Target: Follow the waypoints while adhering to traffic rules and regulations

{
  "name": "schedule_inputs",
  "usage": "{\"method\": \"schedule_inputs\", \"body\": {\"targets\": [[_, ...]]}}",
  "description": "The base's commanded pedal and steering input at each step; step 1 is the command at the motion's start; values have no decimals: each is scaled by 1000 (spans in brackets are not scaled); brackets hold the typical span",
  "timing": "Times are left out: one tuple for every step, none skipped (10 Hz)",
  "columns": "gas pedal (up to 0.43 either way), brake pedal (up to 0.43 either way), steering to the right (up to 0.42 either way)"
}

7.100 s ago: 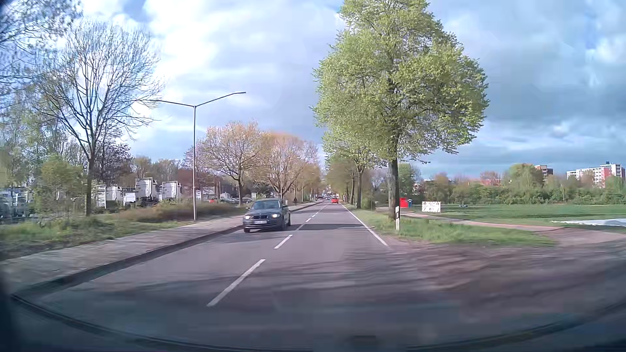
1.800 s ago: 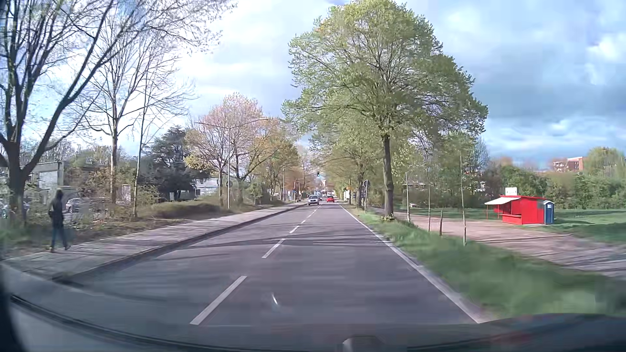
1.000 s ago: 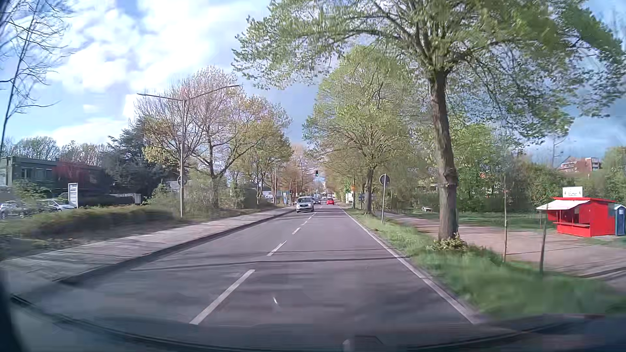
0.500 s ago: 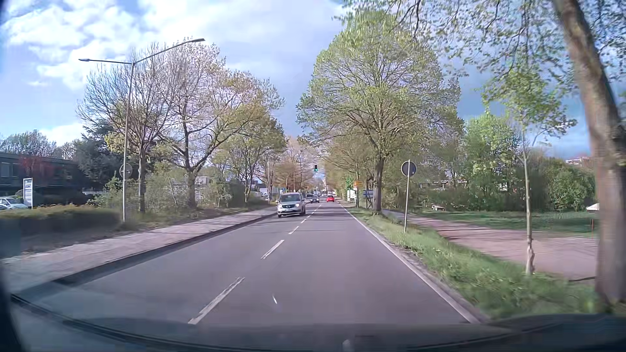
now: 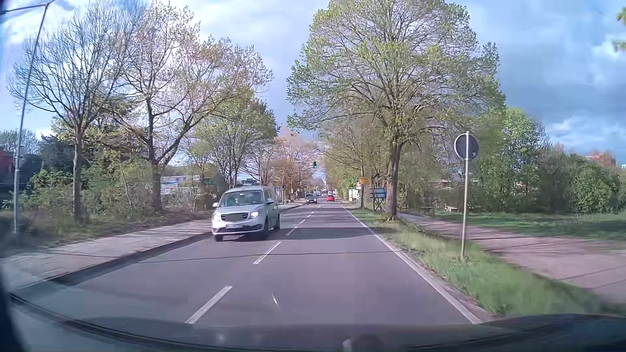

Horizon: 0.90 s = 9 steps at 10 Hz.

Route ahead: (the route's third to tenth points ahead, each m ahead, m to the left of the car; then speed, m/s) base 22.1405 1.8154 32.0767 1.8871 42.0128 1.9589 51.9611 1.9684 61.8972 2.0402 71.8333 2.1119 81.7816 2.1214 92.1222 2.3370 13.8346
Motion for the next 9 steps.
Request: {"method": "schedule_inputs", "body": {"targets": [[130,6,-2],[130,6,-2],[130,6,-2],[130,6,-2],[67,6,-3],[39,0,-2],[28,6,-3],[28,6,-3],[28,0,-2]]}}
